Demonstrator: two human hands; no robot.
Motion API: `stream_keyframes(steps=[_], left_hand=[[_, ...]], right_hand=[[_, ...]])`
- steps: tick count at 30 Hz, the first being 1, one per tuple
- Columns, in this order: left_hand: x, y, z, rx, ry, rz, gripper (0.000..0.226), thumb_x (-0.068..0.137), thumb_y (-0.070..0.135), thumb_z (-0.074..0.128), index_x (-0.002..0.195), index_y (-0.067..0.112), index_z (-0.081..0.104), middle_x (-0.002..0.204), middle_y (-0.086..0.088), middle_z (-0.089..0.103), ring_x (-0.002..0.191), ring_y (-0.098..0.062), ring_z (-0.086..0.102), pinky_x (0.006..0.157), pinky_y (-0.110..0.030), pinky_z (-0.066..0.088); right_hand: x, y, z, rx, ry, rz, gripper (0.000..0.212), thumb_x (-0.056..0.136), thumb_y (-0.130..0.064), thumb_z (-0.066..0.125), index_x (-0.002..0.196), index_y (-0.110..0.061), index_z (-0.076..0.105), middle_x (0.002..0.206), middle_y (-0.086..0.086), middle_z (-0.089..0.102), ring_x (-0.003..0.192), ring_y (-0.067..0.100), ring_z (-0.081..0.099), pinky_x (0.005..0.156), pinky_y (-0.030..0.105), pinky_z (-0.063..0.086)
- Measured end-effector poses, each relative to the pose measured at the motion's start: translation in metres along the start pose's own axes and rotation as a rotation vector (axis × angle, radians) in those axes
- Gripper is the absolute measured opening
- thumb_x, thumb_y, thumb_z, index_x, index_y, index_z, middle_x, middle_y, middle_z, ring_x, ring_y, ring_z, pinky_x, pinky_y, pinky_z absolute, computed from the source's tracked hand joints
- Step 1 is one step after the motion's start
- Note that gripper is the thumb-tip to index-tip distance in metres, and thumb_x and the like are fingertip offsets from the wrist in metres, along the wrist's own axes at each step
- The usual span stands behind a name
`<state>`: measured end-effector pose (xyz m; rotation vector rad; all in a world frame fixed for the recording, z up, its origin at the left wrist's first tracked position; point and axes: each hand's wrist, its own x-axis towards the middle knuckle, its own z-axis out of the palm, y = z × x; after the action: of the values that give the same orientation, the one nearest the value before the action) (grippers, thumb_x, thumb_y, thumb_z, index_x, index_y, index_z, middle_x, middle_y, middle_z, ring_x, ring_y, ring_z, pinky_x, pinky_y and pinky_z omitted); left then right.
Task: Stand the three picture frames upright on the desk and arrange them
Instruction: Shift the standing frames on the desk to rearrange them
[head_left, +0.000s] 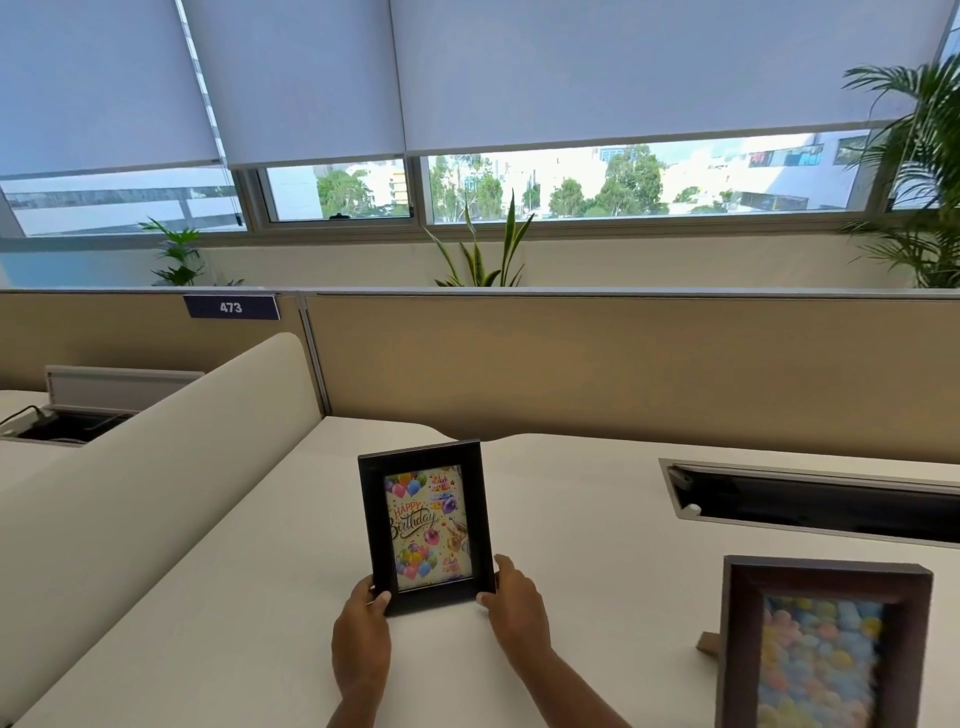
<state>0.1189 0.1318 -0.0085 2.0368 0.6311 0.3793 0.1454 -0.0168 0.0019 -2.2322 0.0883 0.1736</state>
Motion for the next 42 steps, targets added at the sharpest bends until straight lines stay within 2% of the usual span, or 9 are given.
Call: stream_keyframes(steps=[8,14,20,23,26,29,34,38,42], left_hand=[[-0.011,-0.007,0.003,-0.069,-0.023,-0.050,0.048,0.091,-0.003,0.049,0.137,-0.006,0.035,0.136,-0.028,0.048,0.126,-0.040,0.046,0.106,-0.048,0.037],[-0.041,-0.003,0.010,-0.088,0.167,-0.110,0.058,0.084,-0.007,0.059,0.136,-0.009,0.033,0.136,-0.035,0.039,0.127,-0.046,0.038,0.109,-0.053,0.030],[-0.102,-0.001,0.044,-0.052,0.130,0.127,0.039,0.076,-0.019,0.061,0.114,-0.015,0.056,0.116,-0.037,0.056,0.109,-0.049,0.053,0.095,-0.056,0.042],[-0.128,0.009,0.064,-0.085,-0.001,0.244,0.030,0.079,-0.017,0.059,0.108,-0.011,0.061,0.110,-0.032,0.059,0.104,-0.044,0.057,0.096,-0.038,0.045],[-0.150,0.028,0.081,-0.161,-0.176,0.296,0.027,0.088,-0.006,0.053,0.113,-0.001,0.060,0.107,-0.012,0.058,0.107,-0.030,0.056,0.082,0.002,0.035],[-0.174,0.050,0.096,-0.193,-0.272,0.346,0.025,0.092,0.004,0.051,0.115,0.009,0.059,0.103,0.002,0.053,0.104,-0.018,0.056,0.077,0.004,0.036],[-0.203,0.073,0.113,-0.180,-0.365,0.427,0.024,0.095,0.015,0.048,0.117,0.016,0.056,0.107,0.009,0.053,0.098,-0.004,0.054,0.078,0.003,0.040],[-0.217,0.081,0.121,-0.131,-0.449,0.478,0.025,0.096,0.020,0.046,0.119,0.016,0.055,0.113,0.003,0.060,0.098,-0.007,0.058,0.084,-0.017,0.047],[-0.223,0.082,0.127,-0.069,-0.474,0.475,0.031,0.096,0.023,0.045,0.125,0.013,0.052,0.116,-0.001,0.060,0.101,-0.014,0.059,0.081,-0.017,0.046]], right_hand=[[-0.026,0.015,-0.008,-0.004,-0.041,-0.024,0.065,0.091,-0.009,0.050,0.145,-0.018,0.015,0.147,0.005,0.037,0.133,0.020,0.037,0.108,0.026,0.031],[-0.065,0.036,-0.019,0.080,-0.109,-0.053,0.065,0.088,-0.008,0.053,0.144,-0.019,0.021,0.147,0.004,0.038,0.134,0.014,0.038,0.111,0.024,0.028],[-0.109,0.091,-0.033,0.159,-0.117,-0.041,0.042,0.091,-0.009,0.052,0.132,-0.017,0.045,0.135,0.004,0.051,0.114,0.006,0.053,0.080,-0.010,0.030],[-0.139,0.119,-0.048,-0.125,0.017,-0.050,0.033,0.081,0.017,0.048,0.079,-0.008,0.070,0.106,0.014,0.070,0.099,0.022,0.064,0.065,-0.002,0.039],[-0.160,0.121,-0.084,-0.161,0.322,-0.262,0.033,0.089,-0.002,0.054,0.077,-0.027,0.073,0.099,-0.013,0.072,0.101,0.002,0.061,0.082,-0.005,0.039],[-0.172,0.127,-0.129,-0.109,0.590,-0.436,0.050,0.097,-0.038,0.030,0.084,-0.017,0.074,0.088,0.001,0.071,0.090,0.009,0.055,0.093,-0.001,0.030],[-0.170,0.135,-0.182,-0.011,0.845,-0.338,0.075,0.093,-0.050,0.023,0.096,0.014,0.063,0.094,0.032,0.063,0.095,0.026,0.052,0.098,0.003,0.031],[-0.160,0.157,-0.199,0.130,0.910,-0.092,0.034,0.088,0.001,0.053,0.120,0.010,0.049,0.119,0.035,0.049,0.108,0.046,0.051,0.092,0.055,0.047],[-0.157,0.185,-0.202,0.301,0.721,0.029,0.037,0.087,0.005,0.052,0.124,0.005,0.049,0.124,0.031,0.052,0.110,0.042,0.053,0.093,0.043,0.042]])
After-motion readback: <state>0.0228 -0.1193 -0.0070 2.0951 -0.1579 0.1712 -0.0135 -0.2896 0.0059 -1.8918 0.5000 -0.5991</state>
